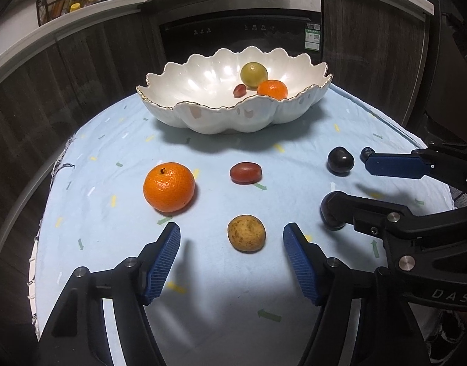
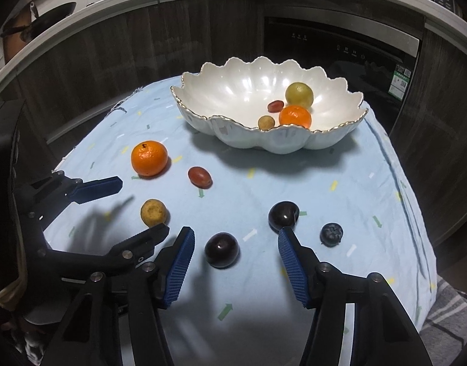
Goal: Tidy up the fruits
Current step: 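Grasp the brown round fruit with the left tool while the right tool grasps a black plum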
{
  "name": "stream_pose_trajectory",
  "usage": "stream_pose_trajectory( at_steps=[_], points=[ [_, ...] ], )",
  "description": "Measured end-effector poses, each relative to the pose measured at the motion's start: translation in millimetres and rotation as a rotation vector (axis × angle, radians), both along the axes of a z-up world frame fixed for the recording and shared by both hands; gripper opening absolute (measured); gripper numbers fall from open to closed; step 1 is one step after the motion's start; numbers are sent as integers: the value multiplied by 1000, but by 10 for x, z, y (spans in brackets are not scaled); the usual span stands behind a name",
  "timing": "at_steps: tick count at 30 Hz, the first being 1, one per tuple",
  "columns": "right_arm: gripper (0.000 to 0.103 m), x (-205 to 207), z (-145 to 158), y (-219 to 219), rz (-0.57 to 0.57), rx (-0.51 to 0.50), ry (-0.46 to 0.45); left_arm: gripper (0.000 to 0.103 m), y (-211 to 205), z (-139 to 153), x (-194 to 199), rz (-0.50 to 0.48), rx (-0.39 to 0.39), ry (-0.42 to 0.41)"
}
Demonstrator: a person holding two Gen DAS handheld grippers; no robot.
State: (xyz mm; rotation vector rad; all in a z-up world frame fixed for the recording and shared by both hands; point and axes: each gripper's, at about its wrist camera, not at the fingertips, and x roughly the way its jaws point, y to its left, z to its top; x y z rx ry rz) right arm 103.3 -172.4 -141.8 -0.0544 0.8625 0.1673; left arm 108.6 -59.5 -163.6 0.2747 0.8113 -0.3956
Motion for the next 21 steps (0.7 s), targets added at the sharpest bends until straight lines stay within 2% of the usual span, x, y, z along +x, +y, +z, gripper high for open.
stream_pose_trajectory(
  at_steps=[4, 9, 11, 21],
  points=[
    [56, 21, -36, 6, 2, 7, 16, 58, -25, -27, 19, -12, -6, 20],
    [55, 50, -69, -8, 2, 31, 33, 57, -54, -51, 33, -16, -5, 29],
    [52, 66, -87, -8, 7, 42, 45, 56, -57, -64, 44, -17, -6, 37],
    [48, 108, -149, -12, 13, 86, 86, 45, -86, -95, 62, -34, -9, 55]
  ],
)
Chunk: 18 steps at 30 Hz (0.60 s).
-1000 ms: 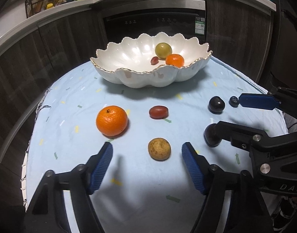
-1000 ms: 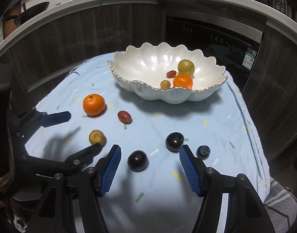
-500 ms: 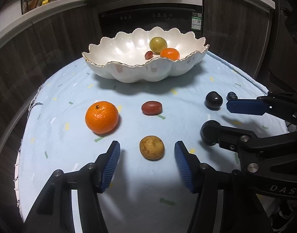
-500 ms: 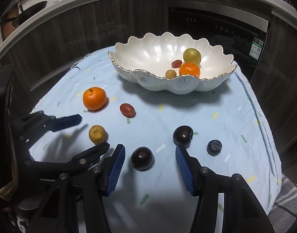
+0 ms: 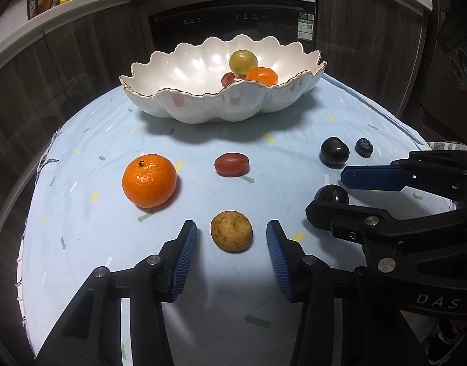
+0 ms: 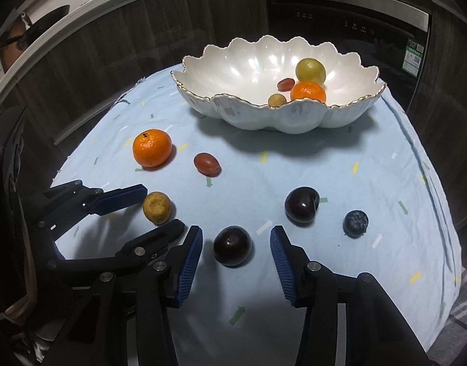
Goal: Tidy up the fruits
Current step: 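Grasp the brown round fruit with the left tool while the right tool grasps a black plum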
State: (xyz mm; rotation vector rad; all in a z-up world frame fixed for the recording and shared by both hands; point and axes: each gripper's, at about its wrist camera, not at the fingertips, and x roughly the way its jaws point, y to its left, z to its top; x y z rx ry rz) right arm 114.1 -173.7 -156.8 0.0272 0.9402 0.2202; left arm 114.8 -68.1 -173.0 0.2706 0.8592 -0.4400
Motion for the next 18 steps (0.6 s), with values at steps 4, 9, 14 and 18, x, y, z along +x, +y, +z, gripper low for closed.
stream_pose_trajectory(
  at_steps=[4, 9, 14, 18],
  points=[
    [44, 20, -20, -9, 4, 23, 15, 41, -12, -2, -10, -11, 0, -2],
    [40, 37, -37, -15, 7, 49, 33, 41, 2, -1, -5, -10, -11, 6],
    [35, 64, -75, -64, -11, 66, 59, 41, -3, -1, -3, -9, -13, 9],
    [35, 67, -76, -48, -3, 68, 62, 39, -3, -1, -7, -14, -15, 8]
  ],
)
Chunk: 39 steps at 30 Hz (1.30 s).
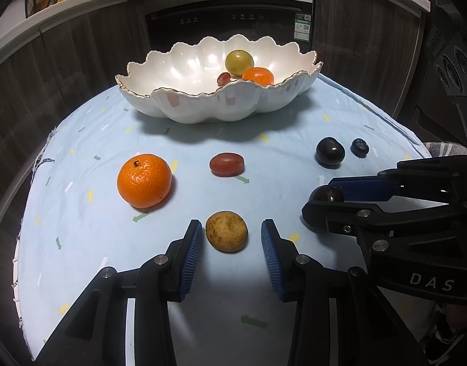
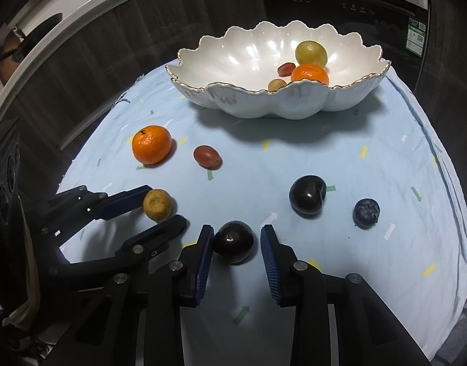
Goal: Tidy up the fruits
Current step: 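Grasp the brown round fruit with the left tool while the right tool grasps a black plum, then carry the brown fruit and black plum into the bowl and open both tools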
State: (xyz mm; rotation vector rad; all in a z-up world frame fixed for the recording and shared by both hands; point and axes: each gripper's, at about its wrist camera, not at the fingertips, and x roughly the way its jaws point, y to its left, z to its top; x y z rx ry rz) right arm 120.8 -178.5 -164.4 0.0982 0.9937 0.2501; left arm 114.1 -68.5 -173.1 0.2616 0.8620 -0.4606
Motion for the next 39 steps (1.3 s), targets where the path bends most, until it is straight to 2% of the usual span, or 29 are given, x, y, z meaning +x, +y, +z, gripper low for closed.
stream_pose_trajectory(
  at_steps=[4, 11, 19, 39],
  points=[
    [29, 5, -3, -1, 5, 4, 3, 36, -9, -2, -5, -8, -1, -2],
    [28, -13, 9, 28, 13, 0, 2, 27, 30, 2, 22, 13, -15, 9],
    [28, -39, 49, 28, 11, -3, -9, 27, 21, 28, -4, 13, -10, 2],
    [28, -134, 339, -10, -6, -24, -83, 27, 51, 310, -63, 45, -22, -22]
  ],
)
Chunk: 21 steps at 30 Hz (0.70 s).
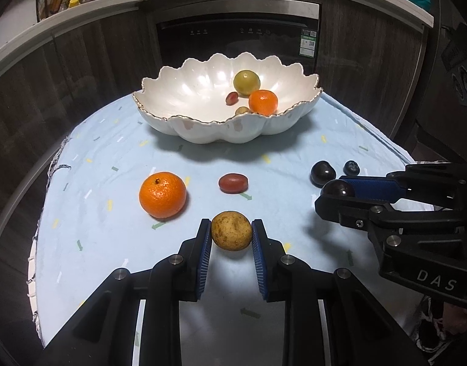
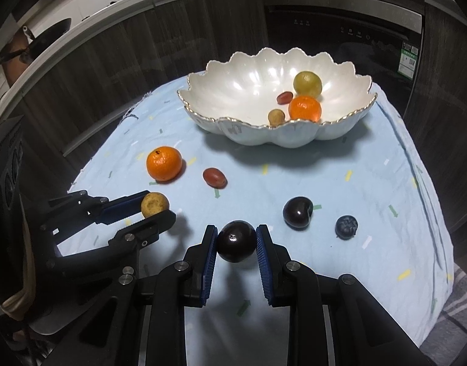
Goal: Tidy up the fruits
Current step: 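Carry the brown fruit and black plum into the bowl and open both tools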
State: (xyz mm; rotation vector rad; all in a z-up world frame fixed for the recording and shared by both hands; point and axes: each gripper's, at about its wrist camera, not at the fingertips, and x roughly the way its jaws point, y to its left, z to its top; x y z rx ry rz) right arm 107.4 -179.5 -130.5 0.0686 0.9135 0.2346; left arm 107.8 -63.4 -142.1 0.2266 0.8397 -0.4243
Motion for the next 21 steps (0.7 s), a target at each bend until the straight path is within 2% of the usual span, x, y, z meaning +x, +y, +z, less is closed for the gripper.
stream_pose_trajectory(
  at_steps=[21],
  points=[
    [28, 99, 341, -95, -50, -30, -64, 27, 27, 344, 204, 34, -18, -20]
  ],
)
